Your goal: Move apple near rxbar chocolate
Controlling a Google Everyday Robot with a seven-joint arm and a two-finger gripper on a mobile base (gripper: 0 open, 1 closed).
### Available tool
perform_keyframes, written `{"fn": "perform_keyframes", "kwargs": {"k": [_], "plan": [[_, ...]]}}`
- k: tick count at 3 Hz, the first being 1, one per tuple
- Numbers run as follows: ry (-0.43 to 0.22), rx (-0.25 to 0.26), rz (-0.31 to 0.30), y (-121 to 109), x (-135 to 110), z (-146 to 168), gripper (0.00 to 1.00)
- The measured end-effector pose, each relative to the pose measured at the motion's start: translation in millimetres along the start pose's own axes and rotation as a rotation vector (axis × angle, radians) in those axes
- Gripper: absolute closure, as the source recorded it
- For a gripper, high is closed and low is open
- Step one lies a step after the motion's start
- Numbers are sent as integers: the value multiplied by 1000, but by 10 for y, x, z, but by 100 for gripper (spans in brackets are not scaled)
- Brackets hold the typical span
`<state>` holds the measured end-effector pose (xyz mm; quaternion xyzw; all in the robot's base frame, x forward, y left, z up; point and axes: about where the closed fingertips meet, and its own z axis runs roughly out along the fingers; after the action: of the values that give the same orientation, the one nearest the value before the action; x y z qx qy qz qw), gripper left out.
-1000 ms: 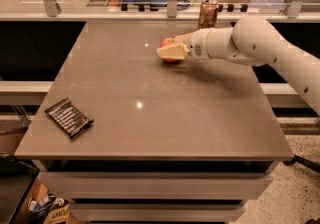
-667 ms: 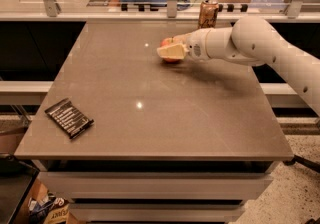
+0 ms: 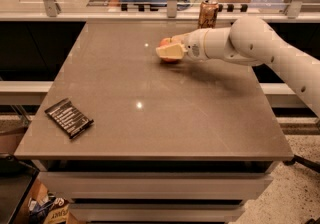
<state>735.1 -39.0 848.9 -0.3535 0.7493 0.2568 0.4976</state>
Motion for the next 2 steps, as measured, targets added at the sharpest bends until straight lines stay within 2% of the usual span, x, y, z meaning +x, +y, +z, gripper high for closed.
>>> {"fn": "perform_keyframes", "kwargs": {"k": [1, 2], "plan": [[0, 0, 0, 1, 0, 1, 100], [-6, -39, -18, 100, -86, -70, 100]]}}
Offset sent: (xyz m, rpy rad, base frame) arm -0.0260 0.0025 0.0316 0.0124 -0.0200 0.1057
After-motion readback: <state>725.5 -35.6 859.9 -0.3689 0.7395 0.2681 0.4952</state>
